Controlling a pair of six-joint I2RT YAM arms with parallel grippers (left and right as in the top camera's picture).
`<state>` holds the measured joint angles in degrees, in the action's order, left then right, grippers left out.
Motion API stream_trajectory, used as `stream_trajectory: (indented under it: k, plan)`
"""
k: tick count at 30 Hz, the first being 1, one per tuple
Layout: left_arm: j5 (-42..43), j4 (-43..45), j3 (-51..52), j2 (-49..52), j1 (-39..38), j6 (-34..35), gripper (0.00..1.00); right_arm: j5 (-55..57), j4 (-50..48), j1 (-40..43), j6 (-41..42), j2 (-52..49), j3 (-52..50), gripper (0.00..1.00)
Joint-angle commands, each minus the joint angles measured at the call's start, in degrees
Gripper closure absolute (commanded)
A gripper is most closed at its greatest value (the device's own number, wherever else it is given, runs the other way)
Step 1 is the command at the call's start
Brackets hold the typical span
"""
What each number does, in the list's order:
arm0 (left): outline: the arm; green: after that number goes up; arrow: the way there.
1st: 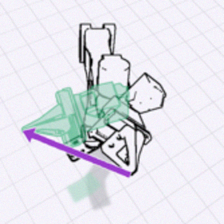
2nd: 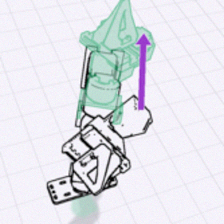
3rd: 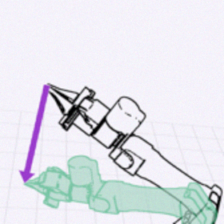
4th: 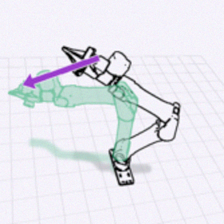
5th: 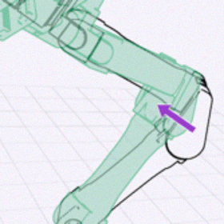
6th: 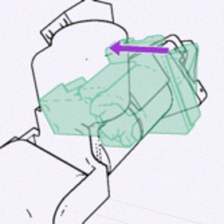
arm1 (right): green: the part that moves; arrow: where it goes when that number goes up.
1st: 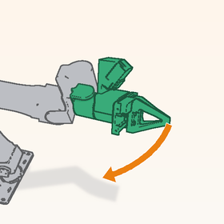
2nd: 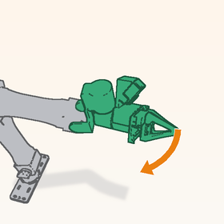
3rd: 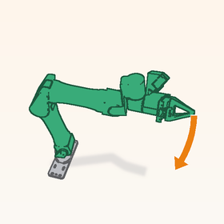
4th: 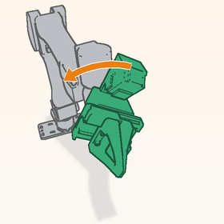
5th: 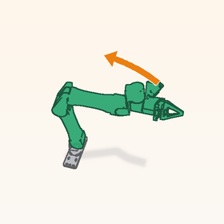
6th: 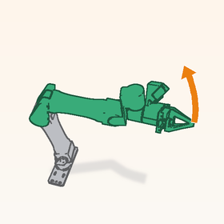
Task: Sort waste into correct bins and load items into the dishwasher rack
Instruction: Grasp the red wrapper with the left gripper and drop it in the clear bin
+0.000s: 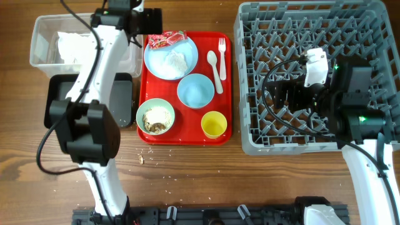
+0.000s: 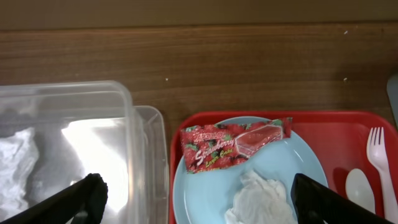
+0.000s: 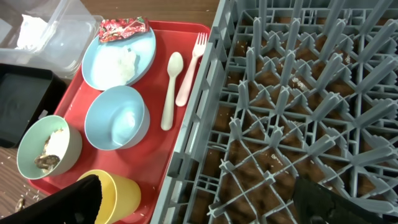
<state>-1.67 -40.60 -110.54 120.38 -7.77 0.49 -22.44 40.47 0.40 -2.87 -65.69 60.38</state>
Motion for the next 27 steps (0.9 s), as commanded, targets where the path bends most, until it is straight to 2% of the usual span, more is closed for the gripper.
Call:
stream_trajectory:
  k: [1,3,6,11,15,24,26,27]
  plan:
    - [1.62,3.19,-1.2,6.51,-0.5,0.39,0.05,0.61,-0.11,-0.22,0.04,-0.76,1.03,0.0]
    - [4.85,5.51,-1.2,9.66,-1.14,0.37,0.09,0.61,-0.11,-0.22,0.07,-0.98,1.03,0.0]
    - [5.03,8.11,-1.2,12.85,-2.69,-0.37,0.12,0.61,-0.09,-0.22,0.07,-1.62,1.03,0.0]
    - [4.37,10.43,-1.2,16.02,-4.07,-6.14,0.13,0.59,-0.07,-0.22,0.04,-1.95,1.03,0.0]
    - [4.2,9.81,-1.2,18.21,-4.22,-6.08,0.14,0.61,-0.07,-0.22,0.07,-1.95,1.03,0.0]
    - [4.2,9.14,-1.11,19.93,-5.35,-6.08,0.23,0.61,-0.09,-0.22,0.04,-1.95,1.03,0.0]
    - [4.2,8.15,-1.11,20.63,-5.38,-6.08,0.35,0.61,-0.09,-0.22,0.04,-1.95,1.03,0.0]
    - [4.2,7.08,-1.11,21.05,-5.35,-6.08,0.62,0.61,-0.09,-0.22,0.07,-1.95,1.03,0.0]
